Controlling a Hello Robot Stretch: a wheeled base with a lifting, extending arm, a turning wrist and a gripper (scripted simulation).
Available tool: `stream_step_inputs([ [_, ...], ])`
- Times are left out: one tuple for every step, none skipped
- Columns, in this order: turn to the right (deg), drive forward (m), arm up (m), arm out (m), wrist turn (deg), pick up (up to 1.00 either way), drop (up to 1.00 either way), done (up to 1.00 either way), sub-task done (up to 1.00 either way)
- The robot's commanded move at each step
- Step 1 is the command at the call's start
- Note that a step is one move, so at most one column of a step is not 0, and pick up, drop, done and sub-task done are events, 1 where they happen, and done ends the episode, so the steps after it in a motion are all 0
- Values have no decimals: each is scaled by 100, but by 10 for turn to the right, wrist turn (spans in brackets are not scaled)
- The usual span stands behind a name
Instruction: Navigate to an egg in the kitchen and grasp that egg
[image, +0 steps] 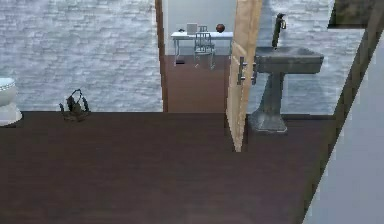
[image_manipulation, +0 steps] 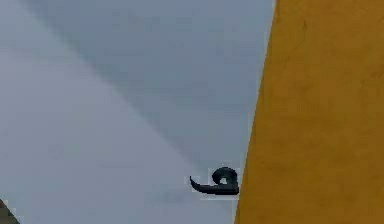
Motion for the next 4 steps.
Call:
stream_step_inputs([
  [-210, 0, 0, 0, 0, 0, 0, 0, 0],
  [0, 10, 0, 0, 0, 0, 0, 0, 0],
  [330, 0, 0, 0, 0, 0, 0, 0, 0],
  [30, 0, 0, 0, 0, 0, 0, 0, 0],
])
